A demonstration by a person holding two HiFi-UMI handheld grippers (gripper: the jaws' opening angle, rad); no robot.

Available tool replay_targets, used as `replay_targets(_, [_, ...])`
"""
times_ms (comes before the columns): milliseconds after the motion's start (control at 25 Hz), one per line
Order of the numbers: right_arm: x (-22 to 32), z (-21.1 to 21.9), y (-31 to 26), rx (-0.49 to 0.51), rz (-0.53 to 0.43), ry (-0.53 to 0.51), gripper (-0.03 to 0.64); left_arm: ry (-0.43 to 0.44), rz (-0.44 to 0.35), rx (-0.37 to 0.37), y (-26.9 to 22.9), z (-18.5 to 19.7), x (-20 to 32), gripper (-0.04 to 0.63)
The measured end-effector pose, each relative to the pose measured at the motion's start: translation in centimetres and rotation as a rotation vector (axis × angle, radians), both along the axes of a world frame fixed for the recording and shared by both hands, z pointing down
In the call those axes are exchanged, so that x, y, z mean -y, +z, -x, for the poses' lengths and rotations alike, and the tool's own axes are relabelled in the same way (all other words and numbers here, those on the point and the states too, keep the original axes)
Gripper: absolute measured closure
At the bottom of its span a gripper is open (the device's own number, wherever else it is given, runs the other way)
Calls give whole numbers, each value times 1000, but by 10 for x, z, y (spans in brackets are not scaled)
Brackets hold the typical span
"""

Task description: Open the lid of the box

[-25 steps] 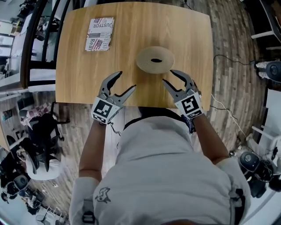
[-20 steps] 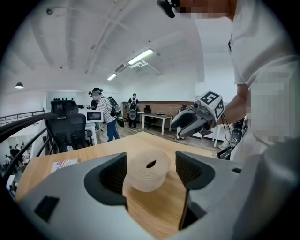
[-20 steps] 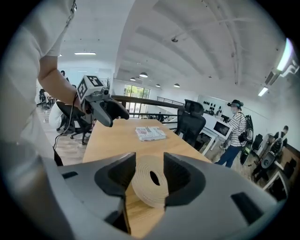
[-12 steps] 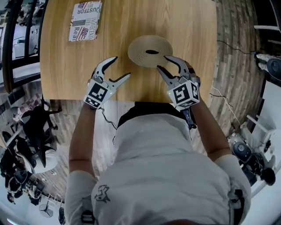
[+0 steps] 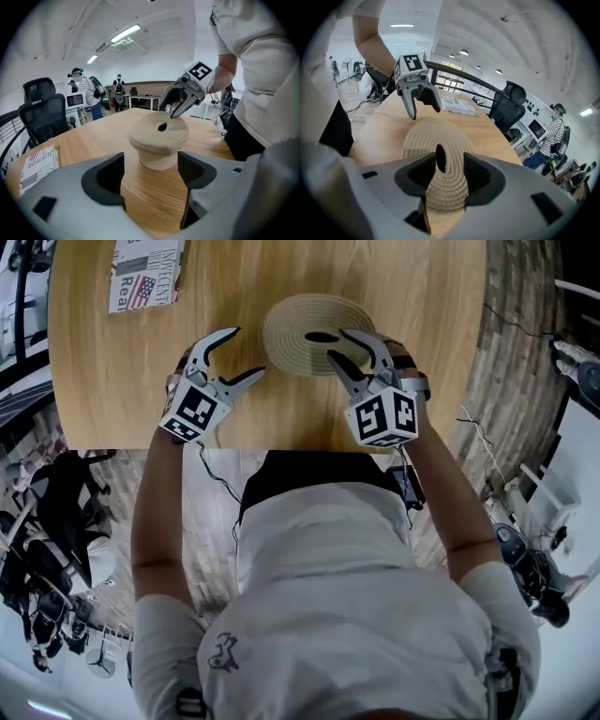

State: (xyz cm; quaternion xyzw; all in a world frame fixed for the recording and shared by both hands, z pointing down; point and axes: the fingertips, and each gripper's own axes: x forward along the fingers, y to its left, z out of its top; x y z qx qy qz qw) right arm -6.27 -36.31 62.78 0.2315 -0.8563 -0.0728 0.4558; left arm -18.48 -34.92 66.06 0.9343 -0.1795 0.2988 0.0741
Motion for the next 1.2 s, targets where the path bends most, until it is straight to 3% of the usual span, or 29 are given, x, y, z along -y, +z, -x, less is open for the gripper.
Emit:
replay_targets(240, [9,7,21,-77,-26,-86,425,110,18,36,32,-13,4,238])
replay_targets(440, [15,12,26,-107,-34,-123,434,153,33,15,38,-27,9,233])
replay_targets(840, [14,19,33,-116,-145,-187,506,245,66,-42,40,-47,11,219])
replay_targets(1040, [10,23,34,-133,-210,-227,559,309,52,-15,45,-60,7,227])
replay_targets(1200, [8,25,36,-136,-217,-232,574,310,49,-23,45,-58,6,250])
